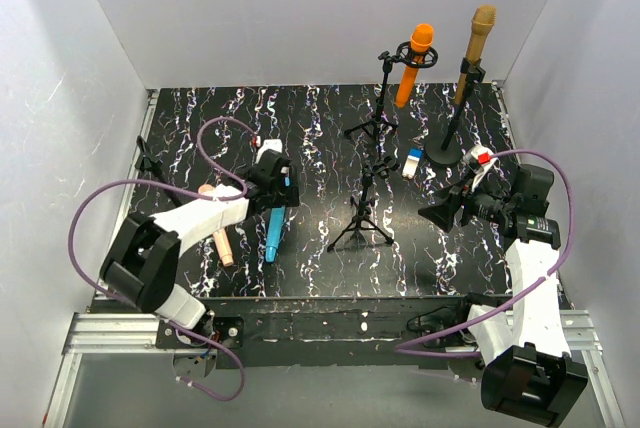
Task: Attach the microphones to the stand
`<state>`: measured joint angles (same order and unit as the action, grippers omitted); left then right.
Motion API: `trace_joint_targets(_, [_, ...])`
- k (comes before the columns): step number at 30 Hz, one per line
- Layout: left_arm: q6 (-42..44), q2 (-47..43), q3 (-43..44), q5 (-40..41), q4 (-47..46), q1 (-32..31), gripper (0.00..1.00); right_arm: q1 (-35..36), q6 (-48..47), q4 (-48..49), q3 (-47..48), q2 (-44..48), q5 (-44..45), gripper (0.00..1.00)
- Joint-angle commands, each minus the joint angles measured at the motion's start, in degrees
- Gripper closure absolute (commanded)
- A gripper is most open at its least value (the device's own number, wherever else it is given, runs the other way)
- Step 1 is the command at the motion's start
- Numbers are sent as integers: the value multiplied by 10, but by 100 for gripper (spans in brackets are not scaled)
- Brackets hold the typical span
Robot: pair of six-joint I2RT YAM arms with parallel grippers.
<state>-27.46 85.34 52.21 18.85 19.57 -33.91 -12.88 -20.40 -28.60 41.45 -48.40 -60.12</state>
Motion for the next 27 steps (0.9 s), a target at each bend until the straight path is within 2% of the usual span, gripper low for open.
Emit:
trace_joint_targets(1, [7,36,40,-2,54,5,22,-5,-7,4,10,1,-5,18])
trace_joint_targets(6, [28,104,67,4,71,8,23,-5,-7,4,12,0,-7,18])
trace_joint_targets(9, [39,145,95,-9,83,8,31,-5,-7,4,11,0,-8,18])
trace_joint_targets(11, [42,162,105,-11,89,9,33,-6,-6,4,11,0,-7,18])
trace_joint_targets(19, [50,182,107,-6,96,9,49,-6,-7,4,12,0,-8,18])
trace_joint_targets(21, [49,183,105,-10,96,9,59,-6,-7,4,12,-1,-8,18])
trace_joint_targets(24, [51,176,105,-18,96,8,95,-6,-7,4,12,0,-8,18])
trace_joint_targets(25, [51,166,106,-21,93,8,100,-6,-7,4,12,0,-7,18])
trace_joint_targets(27, [54,119,102,-32,81,8,100,-6,-7,4,12,1,-7,18])
